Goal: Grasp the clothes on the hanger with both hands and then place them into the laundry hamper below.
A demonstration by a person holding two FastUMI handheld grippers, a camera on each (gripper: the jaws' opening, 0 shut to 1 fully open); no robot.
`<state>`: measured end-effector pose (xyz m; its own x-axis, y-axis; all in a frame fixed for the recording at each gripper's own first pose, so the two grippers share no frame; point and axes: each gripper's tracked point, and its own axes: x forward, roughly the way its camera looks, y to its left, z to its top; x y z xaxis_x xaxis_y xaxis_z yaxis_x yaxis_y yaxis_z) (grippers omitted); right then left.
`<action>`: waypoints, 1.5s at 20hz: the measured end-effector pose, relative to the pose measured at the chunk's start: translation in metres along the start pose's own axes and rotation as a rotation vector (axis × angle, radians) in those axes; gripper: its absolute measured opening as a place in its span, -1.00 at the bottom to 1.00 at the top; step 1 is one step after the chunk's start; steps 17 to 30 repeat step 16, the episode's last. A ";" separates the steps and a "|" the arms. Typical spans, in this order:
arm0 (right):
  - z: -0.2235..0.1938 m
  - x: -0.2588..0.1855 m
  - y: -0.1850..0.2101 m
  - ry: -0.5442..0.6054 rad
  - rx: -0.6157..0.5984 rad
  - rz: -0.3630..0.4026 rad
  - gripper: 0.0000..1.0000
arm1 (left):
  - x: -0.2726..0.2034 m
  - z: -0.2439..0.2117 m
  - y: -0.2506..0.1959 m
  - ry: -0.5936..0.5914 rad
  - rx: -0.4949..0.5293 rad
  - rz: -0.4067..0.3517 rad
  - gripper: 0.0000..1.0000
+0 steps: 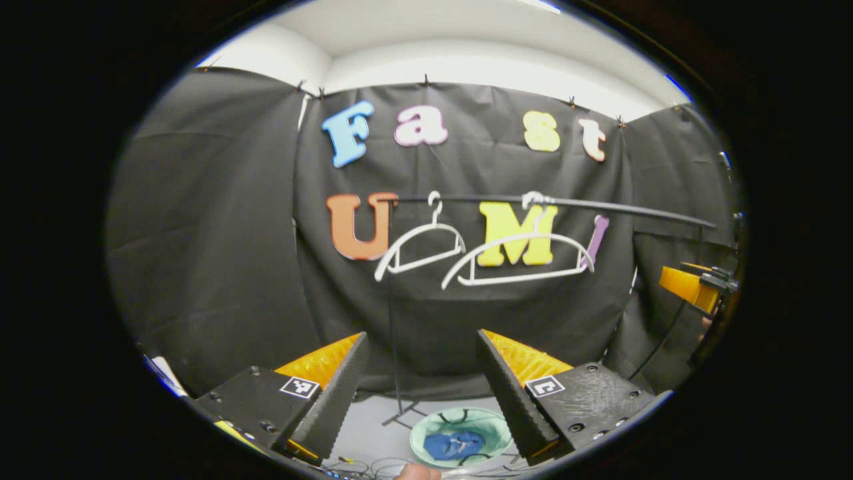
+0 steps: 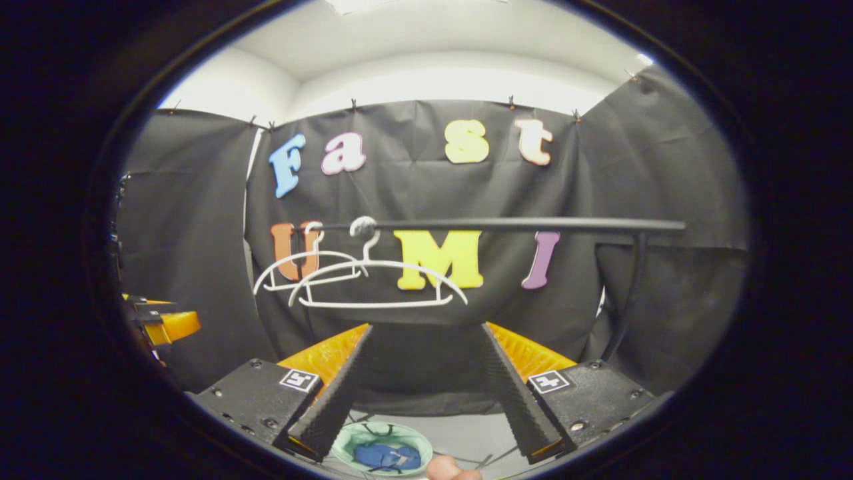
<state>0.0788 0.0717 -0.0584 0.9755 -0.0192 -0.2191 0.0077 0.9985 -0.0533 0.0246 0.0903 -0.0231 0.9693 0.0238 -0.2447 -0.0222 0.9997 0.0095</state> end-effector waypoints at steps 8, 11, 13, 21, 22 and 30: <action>0.056 -0.065 -0.051 -0.156 -0.046 0.089 0.99 | -0.118 0.058 -0.026 -0.260 0.027 0.095 0.97; 0.058 -0.090 -0.074 -0.185 -0.040 0.113 1.00 | -0.151 0.052 -0.050 -0.284 0.015 0.138 0.98; 0.056 -0.100 -0.085 -0.191 -0.027 0.135 0.99 | -0.173 0.056 -0.058 -0.319 0.028 0.173 0.99; 0.058 -0.113 -0.102 -0.205 -0.010 0.129 1.00 | -0.191 0.058 -0.071 -0.345 0.039 0.174 1.00; 0.058 -0.113 -0.102 -0.205 -0.010 0.129 1.00 | -0.191 0.058 -0.071 -0.345 0.039 0.174 1.00; 0.058 -0.113 -0.102 -0.205 -0.010 0.129 1.00 | -0.191 0.058 -0.071 -0.345 0.039 0.174 1.00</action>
